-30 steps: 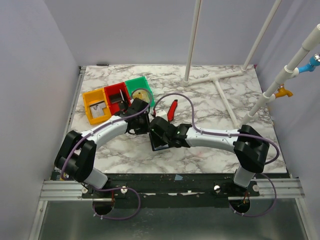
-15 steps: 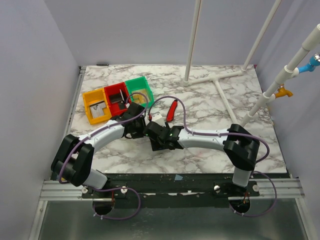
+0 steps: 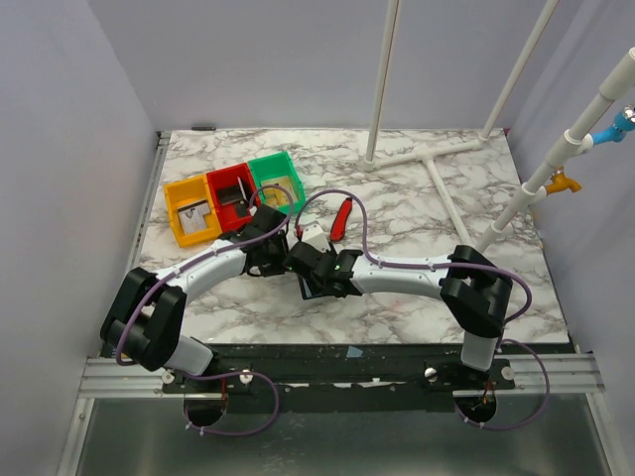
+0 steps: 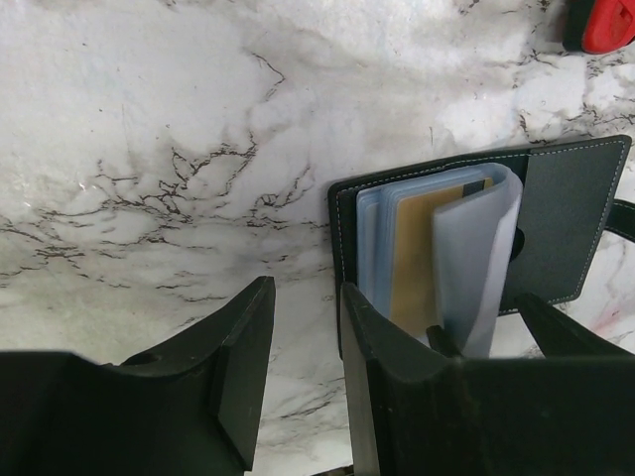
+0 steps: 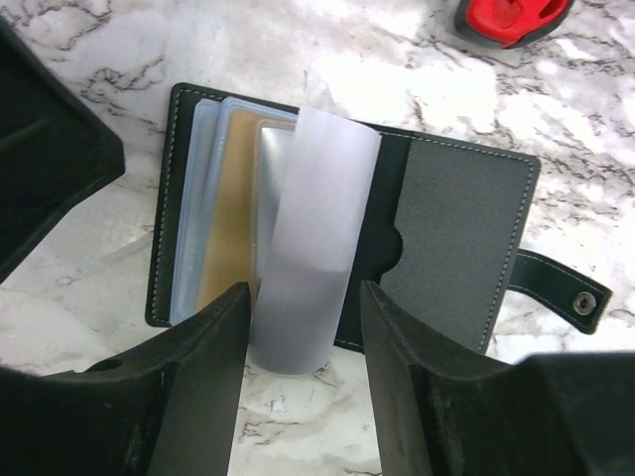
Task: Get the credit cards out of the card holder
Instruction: Open the card holder at the center of the board.
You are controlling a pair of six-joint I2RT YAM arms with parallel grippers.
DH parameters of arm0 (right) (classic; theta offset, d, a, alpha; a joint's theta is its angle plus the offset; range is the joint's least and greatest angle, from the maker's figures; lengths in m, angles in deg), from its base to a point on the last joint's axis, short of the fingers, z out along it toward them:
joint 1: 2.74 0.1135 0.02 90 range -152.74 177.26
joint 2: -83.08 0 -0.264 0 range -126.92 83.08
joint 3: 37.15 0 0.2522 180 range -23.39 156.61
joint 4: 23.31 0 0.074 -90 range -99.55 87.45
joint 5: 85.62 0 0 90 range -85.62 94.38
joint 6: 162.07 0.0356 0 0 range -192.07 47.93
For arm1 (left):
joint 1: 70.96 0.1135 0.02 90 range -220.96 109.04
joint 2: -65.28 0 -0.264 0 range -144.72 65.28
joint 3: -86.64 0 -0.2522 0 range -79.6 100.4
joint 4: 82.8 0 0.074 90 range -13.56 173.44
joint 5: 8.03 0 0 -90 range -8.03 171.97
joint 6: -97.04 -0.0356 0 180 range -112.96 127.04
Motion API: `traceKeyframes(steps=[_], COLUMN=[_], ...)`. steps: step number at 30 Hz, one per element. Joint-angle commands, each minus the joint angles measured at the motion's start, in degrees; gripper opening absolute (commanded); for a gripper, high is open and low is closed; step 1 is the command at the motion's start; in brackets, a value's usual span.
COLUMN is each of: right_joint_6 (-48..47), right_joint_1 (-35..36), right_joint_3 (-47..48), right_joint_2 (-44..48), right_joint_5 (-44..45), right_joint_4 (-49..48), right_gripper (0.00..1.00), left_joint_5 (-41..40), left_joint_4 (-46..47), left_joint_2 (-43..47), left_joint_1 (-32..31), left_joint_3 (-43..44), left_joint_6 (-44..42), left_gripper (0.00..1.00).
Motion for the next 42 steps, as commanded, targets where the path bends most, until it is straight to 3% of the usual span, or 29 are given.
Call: traceKeyframes(steps=[1, 17, 35, 42], right_joint_6=[1.71, 6.05, 7.72, 7.89], right_joint_1=[0.33, -5.67, -12.49, -12.49], right_joint_3=[0.32, -8.38, -16.99, -17.35], right_joint_2=[0.02, 6.45, 14.05, 20.85], right_joint_5=[5.13, 5.28, -4.54, -10.06], right_joint_4=[1.87, -0.34, -7.16, -9.43], right_gripper=[0.49, 0.49, 0.44, 0.43], left_joint_5=[1.22, 3.39, 9.32, 9.16], left_joint_4=[1.28, 0.97, 3.02, 2.45], left_joint_2=[1.52, -5.58, -24.76, -28.14], left_joint_1=[-0.25, -6.91, -12.18, -12.28], left_joint_3=[-0.74, 8.24, 24.0, 25.72], left_joint_6=[0.11, 1.43, 4.3, 4.23], left_gripper=[0.34, 0.31, 0.26, 0.26])
